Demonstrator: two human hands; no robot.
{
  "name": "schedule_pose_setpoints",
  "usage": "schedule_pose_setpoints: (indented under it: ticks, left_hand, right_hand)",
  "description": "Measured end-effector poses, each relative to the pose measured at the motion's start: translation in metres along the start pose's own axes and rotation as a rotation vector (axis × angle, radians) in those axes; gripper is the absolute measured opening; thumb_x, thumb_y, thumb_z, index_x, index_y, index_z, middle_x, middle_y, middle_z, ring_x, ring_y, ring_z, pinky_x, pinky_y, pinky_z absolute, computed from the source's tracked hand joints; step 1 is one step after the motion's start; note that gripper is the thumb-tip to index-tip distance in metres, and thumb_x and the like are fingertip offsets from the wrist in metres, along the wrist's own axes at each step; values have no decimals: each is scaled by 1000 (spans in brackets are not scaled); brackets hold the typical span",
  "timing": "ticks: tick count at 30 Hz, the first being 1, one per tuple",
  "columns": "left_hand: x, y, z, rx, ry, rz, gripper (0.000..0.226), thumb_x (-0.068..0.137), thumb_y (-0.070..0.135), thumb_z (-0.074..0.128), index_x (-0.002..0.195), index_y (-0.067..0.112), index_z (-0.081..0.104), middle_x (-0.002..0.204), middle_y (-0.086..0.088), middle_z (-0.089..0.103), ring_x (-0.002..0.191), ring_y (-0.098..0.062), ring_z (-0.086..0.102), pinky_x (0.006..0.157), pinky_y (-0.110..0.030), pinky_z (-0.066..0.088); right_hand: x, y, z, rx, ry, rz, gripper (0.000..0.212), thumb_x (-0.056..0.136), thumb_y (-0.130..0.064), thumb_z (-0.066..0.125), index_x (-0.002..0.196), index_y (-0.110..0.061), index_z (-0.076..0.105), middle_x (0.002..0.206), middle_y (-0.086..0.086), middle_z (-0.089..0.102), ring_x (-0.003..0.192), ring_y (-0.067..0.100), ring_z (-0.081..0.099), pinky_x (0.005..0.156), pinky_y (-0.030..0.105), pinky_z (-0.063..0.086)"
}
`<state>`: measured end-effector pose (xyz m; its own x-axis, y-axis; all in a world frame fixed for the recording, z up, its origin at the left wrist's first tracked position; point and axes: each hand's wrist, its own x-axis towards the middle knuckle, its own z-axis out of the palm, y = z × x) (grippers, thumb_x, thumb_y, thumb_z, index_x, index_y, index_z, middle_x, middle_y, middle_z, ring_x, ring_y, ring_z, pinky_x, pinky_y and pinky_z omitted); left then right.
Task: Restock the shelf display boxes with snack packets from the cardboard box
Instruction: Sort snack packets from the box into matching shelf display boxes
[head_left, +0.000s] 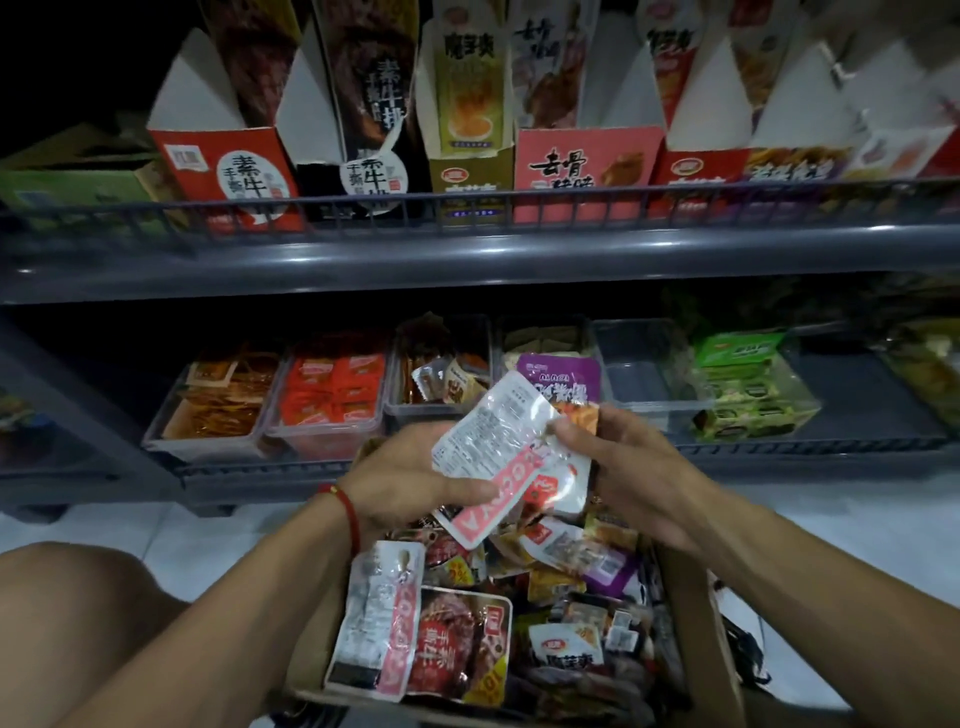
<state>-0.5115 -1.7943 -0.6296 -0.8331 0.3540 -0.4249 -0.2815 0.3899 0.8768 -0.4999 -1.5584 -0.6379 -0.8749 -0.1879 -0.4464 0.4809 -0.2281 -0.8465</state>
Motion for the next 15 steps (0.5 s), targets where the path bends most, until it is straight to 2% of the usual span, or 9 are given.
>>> schedule_pose_setpoints:
  ticks: [3, 5, 7, 8, 9, 11, 13, 15]
  left_hand:
    - [7, 6, -10, -35, 208, 39, 42, 81, 1, 81, 119, 18, 70, 109, -1, 78, 97, -19, 76, 88, -38, 61]
    - [10, 10, -16, -46, 275, 92, 57, 82, -5, 78, 132, 18, 62, 120, -3, 74, 103, -22, 73, 95, -43, 58]
    - [6, 14, -13, 0, 266, 158, 86, 85, -6, 74, 152, 35, 37, 130, 12, 63, 106, -12, 67, 84, -23, 58]
    - [5, 17, -8, 26, 240, 182, 91, 88, -6, 72, 150, 47, 32, 134, 15, 57, 107, -6, 64, 78, -14, 55]
    - [4, 18, -2, 45, 218, 197, 86, 90, -4, 69, 147, 54, 38, 141, 14, 54, 110, -5, 61, 76, -11, 53]
    - [4, 22, 14, 0, 201, 178, 58, 95, 2, 63, 126, 52, 64, 146, 11, 52, 116, -7, 58, 90, -18, 54]
    - [6, 24, 28, -112, 200, 162, 35, 97, 12, 62, 108, 42, 76, 136, 11, 63, 125, -11, 57, 109, -36, 46]
    - [6, 30, 42, -181, 211, 186, 17, 93, 25, 72, 103, 37, 77, 121, 18, 69, 125, -10, 59, 111, -38, 43]
  right_hand:
    - [-8, -22, -14, -169, 99, -75, 25, 97, -20, 63, 119, -7, 63, 109, 15, 76, 95, 32, 75, 86, 52, 59]
    - [-14, -36, -22, -316, 161, -151, 18, 100, -21, 60, 115, -12, 66, 104, 11, 77, 91, 28, 75, 85, 52, 60]
    - [-22, -49, -27, -459, 119, -156, 15, 100, -21, 61, 109, -12, 69, 98, 8, 78, 87, 26, 75, 86, 52, 59]
    - [-27, -55, -28, -539, 66, -123, 15, 98, -23, 63, 106, -12, 70, 97, 7, 78, 86, 25, 75, 86, 50, 58]
    - [-30, -58, -27, -634, 6, -83, 17, 97, -26, 65, 105, -13, 71, 96, 5, 78, 85, 24, 75, 86, 48, 59]
    - [-34, -61, -22, -832, -82, -41, 18, 91, -36, 70, 102, -21, 73, 96, -4, 78, 85, 16, 75, 86, 43, 59]
    - [-34, -61, -16, -932, -72, -66, 17, 85, -41, 76, 97, -30, 72, 96, -11, 76, 85, 7, 72, 86, 40, 59]
    - [-32, -63, -15, -980, -8, -124, 23, 78, -44, 82, 96, -34, 70, 98, -14, 72, 93, 5, 68, 86, 38, 58]
